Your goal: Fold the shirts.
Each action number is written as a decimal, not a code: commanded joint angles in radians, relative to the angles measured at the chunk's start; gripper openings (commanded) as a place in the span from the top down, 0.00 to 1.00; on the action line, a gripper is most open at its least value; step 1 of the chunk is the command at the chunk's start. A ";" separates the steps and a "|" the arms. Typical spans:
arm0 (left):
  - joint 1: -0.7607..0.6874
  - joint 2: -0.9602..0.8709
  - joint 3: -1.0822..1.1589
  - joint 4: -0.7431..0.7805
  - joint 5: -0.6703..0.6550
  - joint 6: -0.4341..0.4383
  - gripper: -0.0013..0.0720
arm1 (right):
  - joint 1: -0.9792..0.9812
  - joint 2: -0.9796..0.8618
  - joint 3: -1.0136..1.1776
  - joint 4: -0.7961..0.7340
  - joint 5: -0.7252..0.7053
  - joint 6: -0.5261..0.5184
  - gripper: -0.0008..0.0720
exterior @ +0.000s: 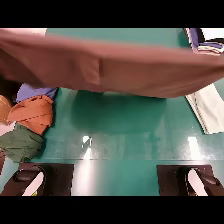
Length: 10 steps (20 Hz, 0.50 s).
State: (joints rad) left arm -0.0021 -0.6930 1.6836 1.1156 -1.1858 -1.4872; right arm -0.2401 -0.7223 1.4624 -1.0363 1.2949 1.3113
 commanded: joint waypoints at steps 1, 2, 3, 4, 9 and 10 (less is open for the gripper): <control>0.001 0.006 0.322 0.050 0.015 -0.064 0.95 | 0.002 0.037 0.327 -0.163 0.047 0.039 0.97; 0.001 0.006 0.384 0.063 0.030 -0.075 0.95 | 0.002 0.028 0.397 -0.204 0.080 0.047 0.97; 0.001 0.006 0.430 0.064 0.041 -0.079 0.95 | 0.002 0.011 0.469 -0.233 0.122 0.054 0.97; 0.001 0.006 0.454 0.064 0.050 -0.079 0.95 | 0.002 -0.013 0.537 -0.250 0.161 0.061 0.97; 0.001 -0.056 0.362 0.088 -0.036 -0.077 0.95 | 0.002 -0.140 0.624 -0.211 0.221 0.080 0.97; 0.001 -0.087 0.311 0.088 -0.070 -0.076 0.95 | 0.002 -0.162 0.575 -0.187 0.233 0.080 0.97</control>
State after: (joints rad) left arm -0.0025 -0.7311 2.0483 1.1881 -1.1870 -1.5597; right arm -0.2382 -0.8246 2.0357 -1.2419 1.4792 1.3792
